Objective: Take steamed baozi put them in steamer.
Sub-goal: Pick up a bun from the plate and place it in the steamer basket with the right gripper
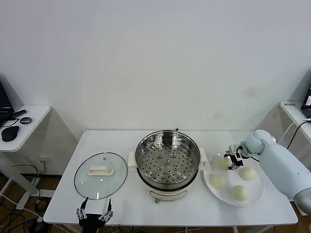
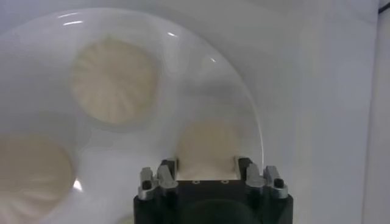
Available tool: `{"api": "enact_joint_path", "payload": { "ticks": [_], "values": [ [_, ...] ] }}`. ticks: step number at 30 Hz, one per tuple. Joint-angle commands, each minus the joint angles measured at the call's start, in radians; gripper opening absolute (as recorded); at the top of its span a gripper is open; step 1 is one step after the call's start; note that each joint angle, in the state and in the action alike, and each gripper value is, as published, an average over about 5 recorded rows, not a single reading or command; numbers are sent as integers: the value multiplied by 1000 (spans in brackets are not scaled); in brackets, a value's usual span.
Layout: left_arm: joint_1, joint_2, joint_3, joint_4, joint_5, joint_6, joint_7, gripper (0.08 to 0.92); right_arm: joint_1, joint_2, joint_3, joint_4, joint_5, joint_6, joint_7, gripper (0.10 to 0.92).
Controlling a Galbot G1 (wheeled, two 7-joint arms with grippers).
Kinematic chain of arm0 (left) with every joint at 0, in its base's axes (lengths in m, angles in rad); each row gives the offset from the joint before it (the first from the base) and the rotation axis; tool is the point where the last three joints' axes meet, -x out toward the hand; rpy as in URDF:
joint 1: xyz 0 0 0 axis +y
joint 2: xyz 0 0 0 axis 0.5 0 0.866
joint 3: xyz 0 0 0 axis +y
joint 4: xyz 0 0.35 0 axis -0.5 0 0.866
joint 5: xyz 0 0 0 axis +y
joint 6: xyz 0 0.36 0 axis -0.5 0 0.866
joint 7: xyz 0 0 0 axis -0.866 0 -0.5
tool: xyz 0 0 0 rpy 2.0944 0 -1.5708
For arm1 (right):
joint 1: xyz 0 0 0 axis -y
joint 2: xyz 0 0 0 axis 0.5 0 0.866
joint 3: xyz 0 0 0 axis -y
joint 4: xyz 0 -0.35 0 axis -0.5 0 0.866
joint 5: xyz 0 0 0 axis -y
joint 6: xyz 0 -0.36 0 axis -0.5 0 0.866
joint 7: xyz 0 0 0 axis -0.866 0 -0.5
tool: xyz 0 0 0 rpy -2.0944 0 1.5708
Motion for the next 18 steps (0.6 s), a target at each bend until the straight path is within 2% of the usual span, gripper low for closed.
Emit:
{"api": "enact_joint_path", "payload": {
  "ticks": [1, 6, 10, 12, 15, 18],
  "values": [
    [-6, 1, 7, 0, 3, 0, 1, 823, 56, -22, -9, 27, 71, -4, -16, 581],
    [-17, 4, 8, -6, 4, -1, -1, 823, 278, -26, -134, 62, 235, -10, -53, 577],
    [-24, 11, 6, -13, 4, -1, -7, 823, 529, 46, -274, 35, 395, 27, -133, 577],
    [-26, 12, 4, -17, 4, -1, -11, 823, 630, 117, -335, -22, 469, 132, -192, 577],
    [-26, 10, 5, -22, 3, -2, -19, 823, 722, 249, -402, -139, 571, 385, -263, 581],
    [-22, 4, 9, -28, 2, -2, -24, 823, 757, 340, -434, -168, 536, 558, -280, 586]
  ]
}}
